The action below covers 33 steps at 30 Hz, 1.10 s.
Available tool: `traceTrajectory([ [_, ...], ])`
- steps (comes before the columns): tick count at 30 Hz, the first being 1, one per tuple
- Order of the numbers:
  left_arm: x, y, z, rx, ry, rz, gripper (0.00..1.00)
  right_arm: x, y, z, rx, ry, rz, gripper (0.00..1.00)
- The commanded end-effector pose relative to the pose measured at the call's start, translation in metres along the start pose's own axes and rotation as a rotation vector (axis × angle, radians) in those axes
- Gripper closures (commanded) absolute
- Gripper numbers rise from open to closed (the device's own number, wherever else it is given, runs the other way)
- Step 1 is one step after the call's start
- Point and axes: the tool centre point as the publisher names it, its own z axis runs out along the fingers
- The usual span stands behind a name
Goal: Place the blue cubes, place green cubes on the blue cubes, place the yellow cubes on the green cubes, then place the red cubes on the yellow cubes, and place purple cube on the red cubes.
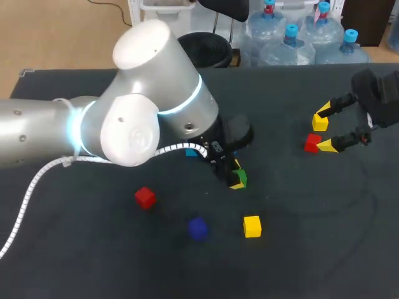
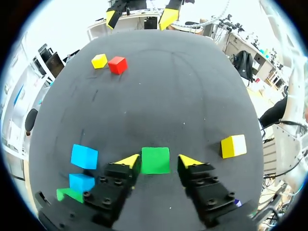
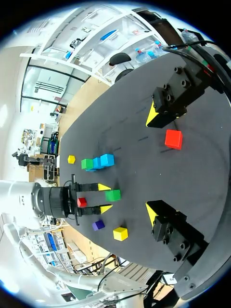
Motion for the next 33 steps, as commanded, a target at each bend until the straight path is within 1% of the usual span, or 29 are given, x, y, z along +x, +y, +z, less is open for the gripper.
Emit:
traceTrajectory([
  [1,-0.001,0.002,-0.001,0.004,0.012,-0.012,0.00,0.000,0.000,0.000,0.000,0.000,0.000,0.00],
  [4,-0.001,0.000,-0.006,0.001,0.018,-0.022,0.00,0.000,0.000,0.000,0.000,0.000,0.000,0.00],
  [8,0.003,-0.004,-0.024,-0.011,0.027,-0.040,0.00,0.000,0.000,0.000,0.000,0.000,0.000,0.00],
  [10,0.007,-0.008,-0.036,-0.017,0.025,-0.049,0.00,0.000,0.000,0.000,0.000,0.000,0.000,0.00],
  [17,0.025,-0.022,-0.064,-0.039,0.028,-0.067,0.00,0.000,0.000,0.000,0.000,0.000,0.000,0.00],
  [22,0.054,-0.035,-0.088,-0.071,0.025,-0.098,0.00,0.000,0.000,0.000,0.000,0.000,0.000,0.00],
  [26,0.083,-0.037,-0.102,-0.098,0.012,-0.142,0.00,0.000,0.000,0.000,0.000,0.000,0.000,0.00],
  [29,0.102,-0.035,-0.111,-0.113,-0.025,-0.179,0.00,0.000,0.000,0.000,0.000,0.000,0.000,0.00],
  [31,0.112,-0.034,-0.117,-0.121,-0.075,-0.174,0.00,0.000,0.000,0.000,0.000,0.000,0.000,0.00],
  [33,0.119,-0.032,-0.121,-0.123,-0.100,-0.176,0.00,0.000,0.000,0.000,0.000,0.000,0.000,0.00],
])
